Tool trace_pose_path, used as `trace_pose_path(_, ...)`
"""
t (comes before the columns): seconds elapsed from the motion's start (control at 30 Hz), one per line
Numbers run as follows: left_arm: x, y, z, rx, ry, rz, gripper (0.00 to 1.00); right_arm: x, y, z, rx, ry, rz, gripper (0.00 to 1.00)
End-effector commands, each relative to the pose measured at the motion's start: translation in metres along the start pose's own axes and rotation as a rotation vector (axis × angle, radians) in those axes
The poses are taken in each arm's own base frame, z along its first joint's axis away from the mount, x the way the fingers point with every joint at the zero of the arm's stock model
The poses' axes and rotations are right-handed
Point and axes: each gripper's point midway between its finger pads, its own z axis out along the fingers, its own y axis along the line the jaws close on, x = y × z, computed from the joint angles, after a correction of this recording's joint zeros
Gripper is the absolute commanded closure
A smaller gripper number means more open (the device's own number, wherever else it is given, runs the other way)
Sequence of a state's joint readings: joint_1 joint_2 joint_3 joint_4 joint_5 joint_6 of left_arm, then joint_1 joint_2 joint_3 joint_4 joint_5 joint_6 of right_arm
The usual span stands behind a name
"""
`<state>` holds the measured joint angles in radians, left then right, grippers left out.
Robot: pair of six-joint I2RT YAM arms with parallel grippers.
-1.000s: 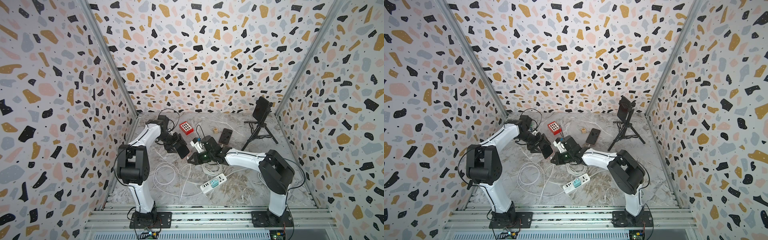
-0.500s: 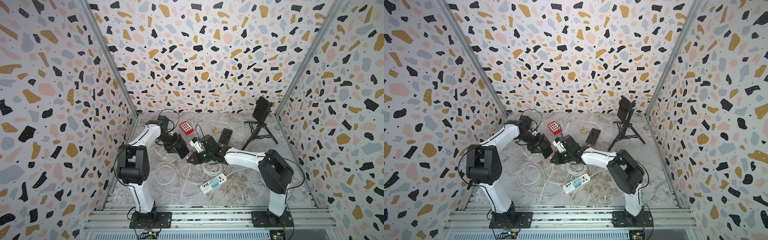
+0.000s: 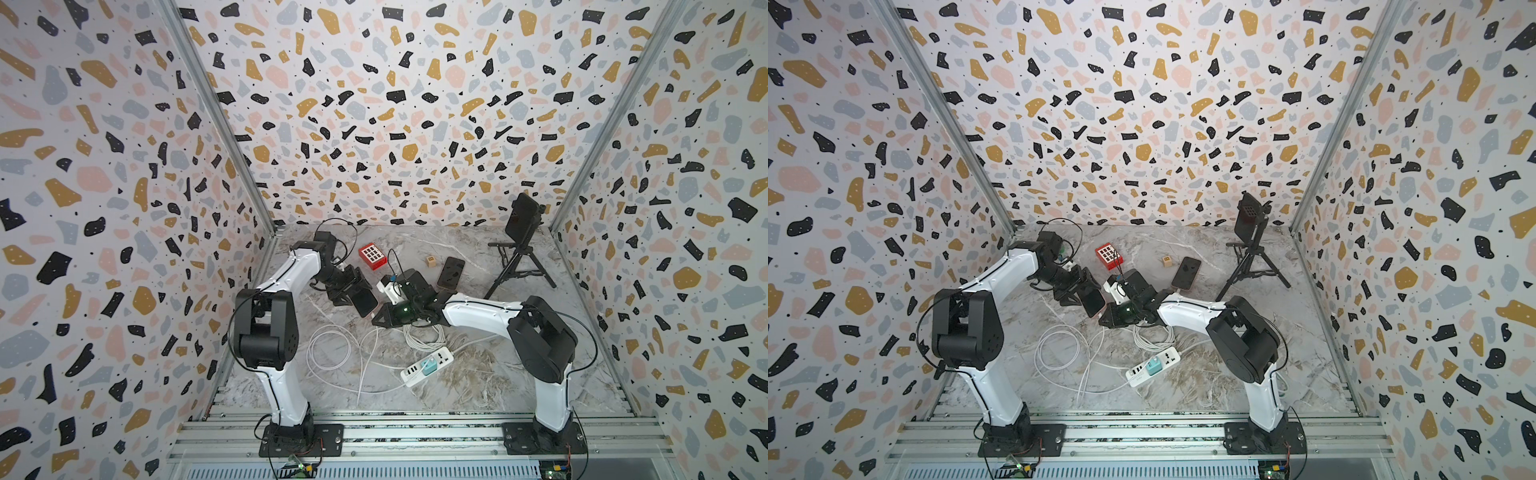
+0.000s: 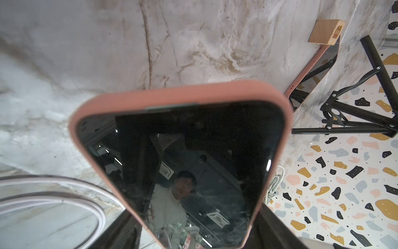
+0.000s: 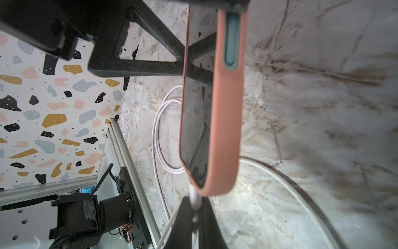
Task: Plug the charging cable into the phone
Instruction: Insert the charging cable into the phone.
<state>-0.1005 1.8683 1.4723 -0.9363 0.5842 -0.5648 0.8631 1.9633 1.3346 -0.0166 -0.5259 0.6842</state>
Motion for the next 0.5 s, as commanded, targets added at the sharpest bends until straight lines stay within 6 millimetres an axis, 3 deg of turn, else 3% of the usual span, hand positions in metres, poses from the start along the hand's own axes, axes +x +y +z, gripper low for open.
trace_pose_path(0.0, 0.021, -0.013, -0.01, 0.055, 0.047, 0.0, 0.27, -0.025, 0.01, -0.008, 0.01, -0.059, -0.055, 1.0)
trace_pose_path(0.27, 0.026, -0.01, -0.009, 0.053, 0.059, 0.028, 0.29, -0.048, 0.006, -0.021, 0.009, -0.105, -0.125, 1.0)
trace_pose_path(0.47, 0.029, -0.009, -0.009, 0.053, 0.066, 0.037, 0.3, -0.054, 0.002, -0.023, 0.025, -0.091, -0.122, 1.0)
